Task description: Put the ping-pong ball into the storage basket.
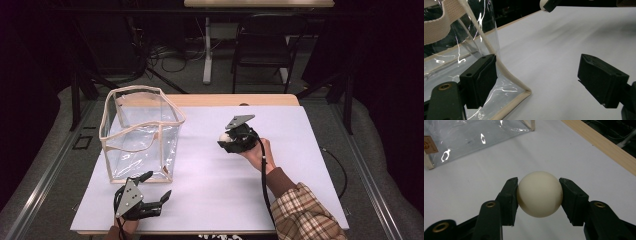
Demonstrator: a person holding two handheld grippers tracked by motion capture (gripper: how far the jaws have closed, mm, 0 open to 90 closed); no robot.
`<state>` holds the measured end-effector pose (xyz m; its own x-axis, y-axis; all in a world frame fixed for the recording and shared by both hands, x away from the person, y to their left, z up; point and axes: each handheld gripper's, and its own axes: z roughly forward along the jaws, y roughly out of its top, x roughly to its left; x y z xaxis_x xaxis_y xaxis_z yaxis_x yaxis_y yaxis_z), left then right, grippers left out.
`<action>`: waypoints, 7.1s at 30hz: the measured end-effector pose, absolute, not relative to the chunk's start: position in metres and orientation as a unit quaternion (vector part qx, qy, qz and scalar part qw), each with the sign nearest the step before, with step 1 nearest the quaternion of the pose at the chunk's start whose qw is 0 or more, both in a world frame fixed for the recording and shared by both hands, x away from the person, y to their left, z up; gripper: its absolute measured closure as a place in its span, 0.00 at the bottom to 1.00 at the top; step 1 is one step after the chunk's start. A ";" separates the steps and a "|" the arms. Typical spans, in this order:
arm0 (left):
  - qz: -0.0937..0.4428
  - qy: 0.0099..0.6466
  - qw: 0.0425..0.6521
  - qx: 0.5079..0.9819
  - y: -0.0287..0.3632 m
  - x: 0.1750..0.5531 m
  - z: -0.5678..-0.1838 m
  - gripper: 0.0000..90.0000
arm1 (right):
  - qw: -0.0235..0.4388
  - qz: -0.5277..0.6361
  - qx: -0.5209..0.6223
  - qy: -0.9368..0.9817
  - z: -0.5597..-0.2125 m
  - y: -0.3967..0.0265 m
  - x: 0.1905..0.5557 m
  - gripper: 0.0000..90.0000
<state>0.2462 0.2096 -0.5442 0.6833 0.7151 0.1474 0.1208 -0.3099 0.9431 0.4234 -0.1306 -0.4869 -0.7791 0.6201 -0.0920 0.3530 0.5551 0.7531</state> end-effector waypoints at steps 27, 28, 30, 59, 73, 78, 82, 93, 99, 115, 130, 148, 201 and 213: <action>0.287 0.275 0.517 0.758 0.210 0.247 -0.544 0.18 | 0.205 0.406 0.275 0.847 -0.459 -0.136 0.418 0.56; 0.287 0.275 0.517 0.758 0.210 0.247 -0.544 0.18 | 0.206 0.406 0.274 0.847 -0.458 -0.137 0.418 0.56; 0.288 0.275 0.517 0.758 0.210 0.247 -0.544 0.18 | 0.208 0.408 0.275 0.845 -0.457 -0.137 0.418 0.56; 0.286 0.274 0.520 0.757 0.210 0.246 -0.544 0.18 | 0.228 0.420 0.275 0.835 -0.435 -0.141 0.417 0.57; 0.286 0.274 0.520 0.757 0.210 0.246 -0.544 0.18 | 0.236 0.424 0.272 0.831 -0.425 -0.139 0.419 0.57; 0.286 0.274 0.520 0.757 0.210 0.246 -0.544 0.18 | 0.238 0.425 0.271 0.830 -0.422 -0.139 0.419 0.57; 0.286 0.275 0.521 0.756 0.210 0.246 -0.544 0.18 | 0.242 0.426 0.269 0.829 -0.420 -0.138 0.419 0.57; 0.286 0.275 0.521 0.756 0.210 0.246 -0.544 0.18 | 0.245 0.428 0.265 0.829 -0.416 -0.136 0.419 0.57; 0.286 0.274 0.521 0.756 0.210 0.246 -0.544 0.18 | 0.247 0.428 0.263 0.828 -0.413 -0.134 0.419 0.57; 0.286 0.274 0.521 0.756 0.209 0.247 -0.544 0.18 | 0.253 0.431 0.254 0.828 -0.403 -0.126 0.422 0.57; 0.286 0.274 0.522 0.756 0.209 0.247 -0.544 0.18 | 0.255 0.430 0.247 0.830 -0.398 -0.116 0.426 0.57; 0.287 0.273 0.521 0.756 0.209 0.247 -0.544 0.18 | 0.255 0.432 0.232 0.833 -0.390 -0.100 0.428 0.57; 0.286 0.273 0.524 0.754 0.209 0.247 -0.544 0.18 | 0.257 0.433 0.199 0.841 -0.374 -0.061 0.435 0.57; 0.287 0.274 0.523 0.754 0.210 0.247 -0.544 0.18 | 0.254 0.437 0.196 0.840 -0.372 -0.052 0.437 0.57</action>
